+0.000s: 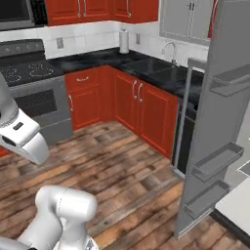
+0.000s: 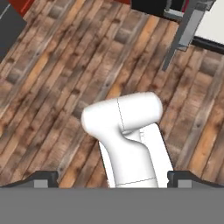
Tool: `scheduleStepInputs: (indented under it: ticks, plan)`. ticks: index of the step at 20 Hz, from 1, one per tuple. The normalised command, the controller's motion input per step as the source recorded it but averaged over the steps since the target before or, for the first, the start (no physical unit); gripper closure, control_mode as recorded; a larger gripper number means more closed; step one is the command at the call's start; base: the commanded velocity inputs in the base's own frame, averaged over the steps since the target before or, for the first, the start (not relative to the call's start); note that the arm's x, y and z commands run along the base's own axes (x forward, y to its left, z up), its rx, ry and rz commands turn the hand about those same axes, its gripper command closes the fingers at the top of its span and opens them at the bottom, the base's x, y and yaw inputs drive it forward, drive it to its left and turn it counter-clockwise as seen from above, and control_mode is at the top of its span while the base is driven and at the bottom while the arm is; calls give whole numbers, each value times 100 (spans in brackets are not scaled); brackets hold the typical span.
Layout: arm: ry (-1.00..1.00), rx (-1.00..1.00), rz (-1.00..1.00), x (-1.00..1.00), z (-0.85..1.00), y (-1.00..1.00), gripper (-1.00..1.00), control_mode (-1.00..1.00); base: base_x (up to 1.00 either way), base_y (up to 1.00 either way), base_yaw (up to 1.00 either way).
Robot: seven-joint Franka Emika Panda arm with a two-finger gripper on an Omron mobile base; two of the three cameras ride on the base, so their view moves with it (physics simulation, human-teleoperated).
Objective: Place two dumplings into each of the tupperware containers and then place the containers in the fridge.
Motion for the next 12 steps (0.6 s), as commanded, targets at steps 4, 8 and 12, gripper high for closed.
scheduleStepInputs:
  ticks: [4, 8, 12]
  plan:
    - [0, 0, 0, 0, 0, 0, -100, 100, 31, 90, 64]
    - [0, 0, 0, 0, 0, 0, -100, 100, 49, 78, 63]
    - [0, 0, 0, 0, 0, 0, -100, 100, 0, 82, 82]
